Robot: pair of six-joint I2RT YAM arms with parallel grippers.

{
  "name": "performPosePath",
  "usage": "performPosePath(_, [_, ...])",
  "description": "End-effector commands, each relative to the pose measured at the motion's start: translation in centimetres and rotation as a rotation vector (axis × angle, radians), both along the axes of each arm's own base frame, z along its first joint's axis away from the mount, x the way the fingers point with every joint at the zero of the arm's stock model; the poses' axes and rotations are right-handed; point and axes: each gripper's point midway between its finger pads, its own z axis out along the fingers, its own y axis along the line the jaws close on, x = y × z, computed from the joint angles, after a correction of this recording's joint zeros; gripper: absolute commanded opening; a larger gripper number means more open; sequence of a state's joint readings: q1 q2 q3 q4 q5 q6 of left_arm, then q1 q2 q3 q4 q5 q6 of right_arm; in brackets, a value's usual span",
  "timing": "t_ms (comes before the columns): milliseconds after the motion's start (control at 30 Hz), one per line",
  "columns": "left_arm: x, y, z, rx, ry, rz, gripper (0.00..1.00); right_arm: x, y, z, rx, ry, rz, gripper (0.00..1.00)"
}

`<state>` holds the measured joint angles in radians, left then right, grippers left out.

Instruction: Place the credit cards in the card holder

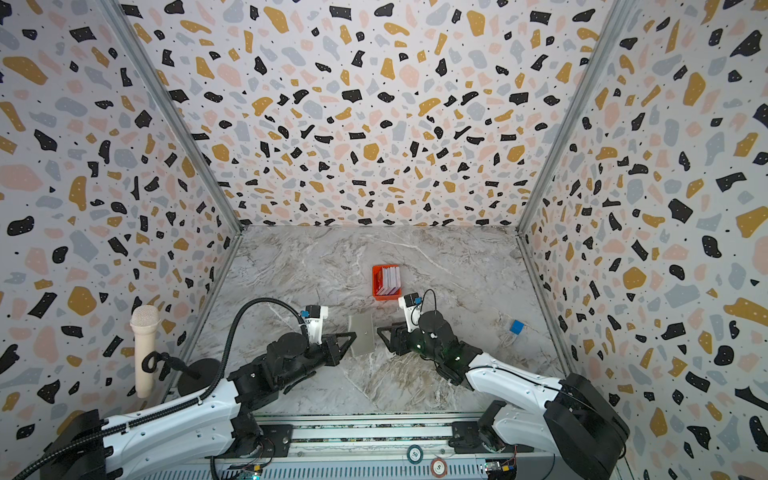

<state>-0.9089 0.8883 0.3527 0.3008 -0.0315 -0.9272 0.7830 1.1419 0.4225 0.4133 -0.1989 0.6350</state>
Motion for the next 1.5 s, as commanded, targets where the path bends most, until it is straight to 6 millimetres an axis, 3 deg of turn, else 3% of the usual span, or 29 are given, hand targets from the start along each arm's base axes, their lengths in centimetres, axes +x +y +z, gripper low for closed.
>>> performPosePath(0, [0.1, -0.3, 1.2, -0.063, -0.041, -0.011, 0.0, -0.1, 0.7, 1.7, 0.088, -0.013, 0.023, 0.55])
performPosePath(200, [0.0, -0.7, 0.9, -0.073, -0.031, -0.025, 0.0, -0.4, 1.1, 0.7, 0.094, 0.008, 0.048, 0.39])
performPosePath(467, [-0.3, -1.1, -0.6, -0.087, 0.012, -0.042, 0.0, -0.7, 1.1, -0.7, 0.079, 0.041, 0.068, 0.0])
performPosePath(600, [-0.3, -0.7, -3.1, -0.019, 0.067, -0.026, 0.01, -0.8, 0.1, -3.3, -0.02, 0.115, 0.036, 0.0])
performPosePath(733, [-0.9, 0.3, -8.0, 0.129, 0.164, -0.022, 0.29, -1.6, -1.6, -6.4, -0.149, 0.2, 0.002, 0.0])
performPosePath(833, [-1.4, 1.2, -9.9, 0.153, 0.207, -0.03, 0.3, -2.3, -2.0, -7.6, -0.172, 0.238, 0.009, 0.0])
performPosePath(1067, [-1.3, 0.4, -7.1, 0.104, 0.117, -0.08, 0.46, -2.2, -0.9, -5.4, -0.158, 0.193, 0.045, 0.0])
performPosePath(1333, [-0.1, -0.6, -4.9, 0.175, 0.04, -0.111, 0.49, -2.7, 1.1, -1.8, -0.162, 0.133, 0.087, 0.0])
performPosePath(1467, [0.3, -1.3, -4.5, 0.222, 0.018, -0.132, 0.49, -3.0, 1.9, -1.3, -0.174, 0.125, 0.099, 0.0])
